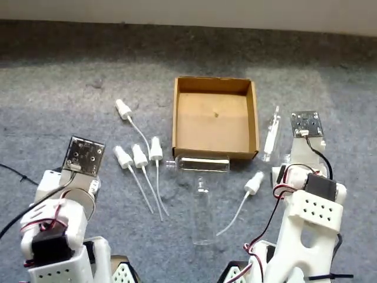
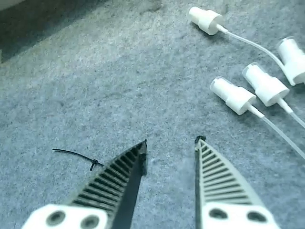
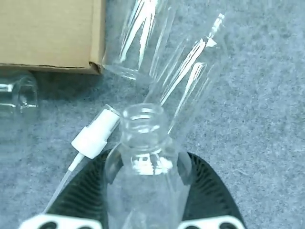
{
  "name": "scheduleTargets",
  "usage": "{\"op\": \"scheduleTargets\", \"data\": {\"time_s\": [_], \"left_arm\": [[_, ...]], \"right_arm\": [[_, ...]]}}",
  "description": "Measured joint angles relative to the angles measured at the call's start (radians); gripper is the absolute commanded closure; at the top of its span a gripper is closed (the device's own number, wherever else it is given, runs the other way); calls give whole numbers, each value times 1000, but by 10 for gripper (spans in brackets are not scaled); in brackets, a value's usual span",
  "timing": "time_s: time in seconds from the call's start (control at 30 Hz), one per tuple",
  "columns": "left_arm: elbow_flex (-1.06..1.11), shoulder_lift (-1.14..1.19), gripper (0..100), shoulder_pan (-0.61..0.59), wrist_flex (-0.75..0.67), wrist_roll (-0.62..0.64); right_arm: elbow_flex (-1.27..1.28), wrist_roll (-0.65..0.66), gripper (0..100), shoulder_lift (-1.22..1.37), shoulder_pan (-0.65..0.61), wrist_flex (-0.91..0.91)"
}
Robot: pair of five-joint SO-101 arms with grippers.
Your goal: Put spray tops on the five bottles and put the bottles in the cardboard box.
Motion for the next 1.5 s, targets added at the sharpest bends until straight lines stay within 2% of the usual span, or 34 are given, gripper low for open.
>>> {"op": "scheduleTargets", "data": {"time_s": [0.2, 0.37, 0.73, 1.0, 1.5], "left_arm": [[-370, 427, 813, 115, 120, 147], [-491, 713, 755, 176, 118, 319], [-420, 1005, 755, 192, -187, 637], [-299, 1103, 755, 192, -393, 700], [-299, 1250, 755, 161, -456, 760]], "right_arm": [[0, -5, 994, 0, -2, -3], [0, -5, 994, 0, -2, -3], [38, -5, 994, -2, -2, -9], [60, -5, 994, -2, -2, -9], [64, -5, 994, -2, -2, -9]]}}
